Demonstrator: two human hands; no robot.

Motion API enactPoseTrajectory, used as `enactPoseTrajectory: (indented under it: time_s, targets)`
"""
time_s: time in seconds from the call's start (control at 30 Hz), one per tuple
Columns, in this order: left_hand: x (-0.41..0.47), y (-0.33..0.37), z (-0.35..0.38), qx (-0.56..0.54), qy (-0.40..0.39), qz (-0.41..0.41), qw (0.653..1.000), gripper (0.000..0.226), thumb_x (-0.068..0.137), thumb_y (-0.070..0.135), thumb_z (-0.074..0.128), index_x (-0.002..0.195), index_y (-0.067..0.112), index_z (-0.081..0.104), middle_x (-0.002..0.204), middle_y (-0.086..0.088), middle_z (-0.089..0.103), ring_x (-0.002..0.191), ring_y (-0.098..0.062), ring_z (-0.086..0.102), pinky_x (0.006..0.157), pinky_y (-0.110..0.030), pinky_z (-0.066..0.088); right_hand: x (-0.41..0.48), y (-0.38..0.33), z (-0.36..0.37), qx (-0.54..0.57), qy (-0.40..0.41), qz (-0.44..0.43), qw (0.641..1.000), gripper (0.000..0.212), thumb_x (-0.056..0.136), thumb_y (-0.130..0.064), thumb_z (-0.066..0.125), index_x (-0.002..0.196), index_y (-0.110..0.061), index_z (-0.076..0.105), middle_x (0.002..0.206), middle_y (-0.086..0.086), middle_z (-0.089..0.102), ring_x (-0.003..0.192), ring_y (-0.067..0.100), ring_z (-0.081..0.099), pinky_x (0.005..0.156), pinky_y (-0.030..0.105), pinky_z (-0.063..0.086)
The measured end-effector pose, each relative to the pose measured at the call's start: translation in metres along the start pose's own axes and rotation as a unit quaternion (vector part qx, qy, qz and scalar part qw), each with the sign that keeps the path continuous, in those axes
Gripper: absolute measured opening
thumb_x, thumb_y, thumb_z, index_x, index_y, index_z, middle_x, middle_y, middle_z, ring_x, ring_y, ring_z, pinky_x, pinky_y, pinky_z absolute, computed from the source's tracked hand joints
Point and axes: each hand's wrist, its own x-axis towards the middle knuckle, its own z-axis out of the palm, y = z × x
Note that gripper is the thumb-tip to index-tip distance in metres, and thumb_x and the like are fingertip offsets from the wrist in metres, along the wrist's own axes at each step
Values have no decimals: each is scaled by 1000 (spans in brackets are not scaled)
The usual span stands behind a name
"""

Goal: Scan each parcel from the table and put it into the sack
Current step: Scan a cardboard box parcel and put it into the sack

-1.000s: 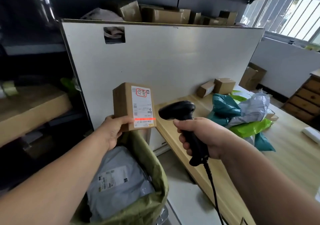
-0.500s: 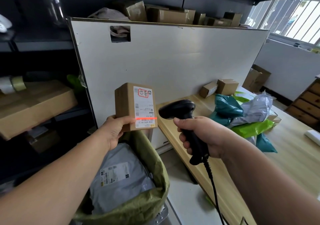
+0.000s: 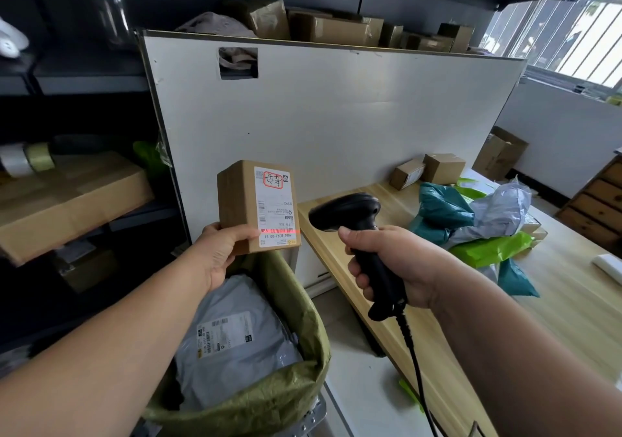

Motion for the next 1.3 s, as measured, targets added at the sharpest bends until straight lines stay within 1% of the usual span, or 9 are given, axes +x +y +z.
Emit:
enactPoseTrajectory:
  time_s: [0.37,0.53,0.6,0.73,0.97,1.13,1.17,1.23,1.3]
  targets:
    - [5,-5,-3,7,7,-6,1000,64,72,7,75,130,12,48,115,-9,66,105,-19,58,91,-30,37,7,2,1,3,-4,2,1000,30,88,-36,71,90,-9,57,60,4,60,48,15,55,47,26,49]
    - [5,-10,-6,23,9,-21,999,60,73,9,74,128,10,51,113,-8,67,102,-17,59,88,-30,36,14,5,0,0,0,2,1000,35,87,-36,72,101,-7,57,61,5,62,49,15,56,47,27,50]
    - [7,-16,-11,47,10,-42,998,53,73,13,74,123,10,56,110,-9,69,100,-17,60,88,-30,37,17,10,-1,-1,4,2,1000,36,87,-35,72,104,-7,57,60,5,62,49,15,56,47,27,50]
    - [13,-39,-26,103,16,-113,988,33,76,21,71,107,13,65,93,-7,72,84,-15,64,66,-28,43,25,25,-7,2,17,17,1000,33,88,-34,71,102,-7,56,59,5,62,47,15,56,46,26,49]
    - [15,-91,-44,204,69,-257,942,30,89,28,62,111,8,62,88,-14,67,76,-25,63,54,-30,48,43,55,-20,17,35,61,997,31,87,-33,73,95,-8,56,62,7,59,48,18,54,45,27,47]
    - [22,-98,-24,310,72,-203,926,22,96,19,55,103,0,62,81,-15,64,73,-27,61,58,-29,46,47,63,-36,25,48,66,996,31,87,-32,73,99,-9,57,63,6,60,49,17,54,47,27,48]
    - [25,-94,-15,331,84,-176,924,31,94,22,58,115,-1,56,84,-15,61,77,-28,61,62,-29,47,46,64,-40,29,53,63,996,30,88,-31,72,99,-9,56,62,6,59,48,17,54,46,27,47]
    - [33,-85,10,405,92,-131,900,69,90,33,61,144,6,28,122,-20,53,111,-36,54,80,-38,48,45,65,-52,37,68,55,995,29,89,-31,71,98,-9,55,61,7,59,47,17,54,46,27,47]
    - [40,-77,43,478,69,-63,873,84,87,41,62,151,14,14,150,-15,33,133,-37,37,102,-45,39,42,66,-70,43,98,46,993,28,89,-32,72,96,-10,56,61,7,60,47,17,54,46,27,46]
